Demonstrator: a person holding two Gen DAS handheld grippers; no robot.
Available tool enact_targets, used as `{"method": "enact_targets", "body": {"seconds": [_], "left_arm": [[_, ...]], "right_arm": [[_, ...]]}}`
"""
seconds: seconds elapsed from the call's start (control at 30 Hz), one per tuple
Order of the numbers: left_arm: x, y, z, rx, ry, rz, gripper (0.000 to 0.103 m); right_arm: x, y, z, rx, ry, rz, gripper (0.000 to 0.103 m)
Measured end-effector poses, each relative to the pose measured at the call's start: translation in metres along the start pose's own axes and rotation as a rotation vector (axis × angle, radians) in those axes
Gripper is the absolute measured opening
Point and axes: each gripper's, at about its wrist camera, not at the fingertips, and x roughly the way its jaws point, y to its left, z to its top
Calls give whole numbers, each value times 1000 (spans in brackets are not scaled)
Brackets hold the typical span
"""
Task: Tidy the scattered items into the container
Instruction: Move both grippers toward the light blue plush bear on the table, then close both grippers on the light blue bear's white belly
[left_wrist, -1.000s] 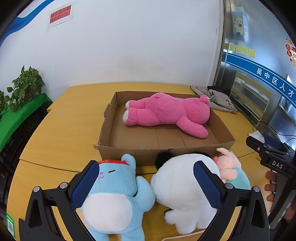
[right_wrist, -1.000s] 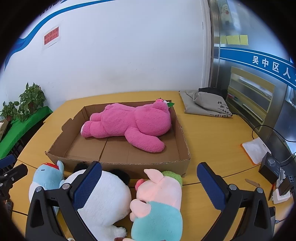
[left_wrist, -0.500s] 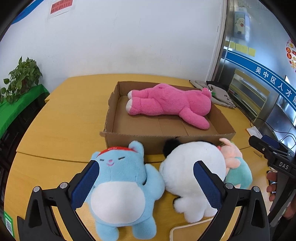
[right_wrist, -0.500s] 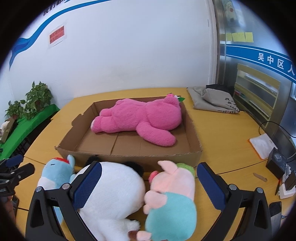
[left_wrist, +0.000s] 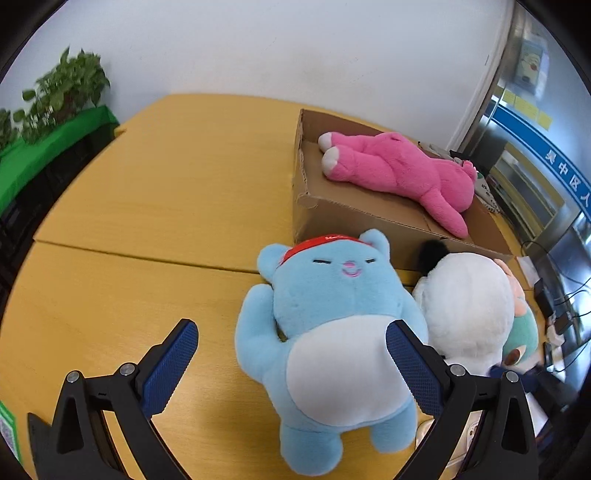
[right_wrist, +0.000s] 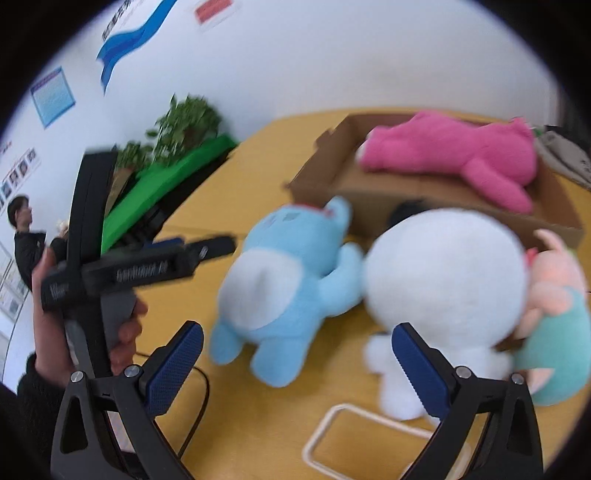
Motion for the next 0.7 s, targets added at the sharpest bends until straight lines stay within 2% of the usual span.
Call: {"method": "enact_targets", "body": {"seconds": [0.07, 0.23, 0.3, 0.33, 0.4, 0.43, 0.5, 0.57, 0.7], "left_arm": [[11, 4, 3, 0, 28, -38, 103], [49, 0, 6, 54, 109, -107, 103], [55, -2, 3, 59, 116, -186, 95], [55, -4, 1, 60, 116, -215, 89], [50, -8, -3, 61, 112, -254, 75], [46, -11, -5, 62, 112, -279, 62], [36, -20, -12, 102, 103, -267, 62], [25, -24, -22, 122, 101, -257, 62], [1, -15, -44, 78, 107, -281, 62]], "right_arm": [[25, 11, -4, -20, 53, -13, 97], [71, 10, -7, -32, 126, -98, 75], [84, 2, -7, -8, 145, -81, 68], [87, -2, -8, 6, 151, -49, 58], [86, -3, -10, -8, 153, -8, 47], [84, 0, -12, -29, 152, -14, 42], [79, 5, -16, -66, 154, -15, 37], [75, 7, -23, -68, 174, 31, 36], [59, 15, -43, -109, 212, 97, 36]]}}
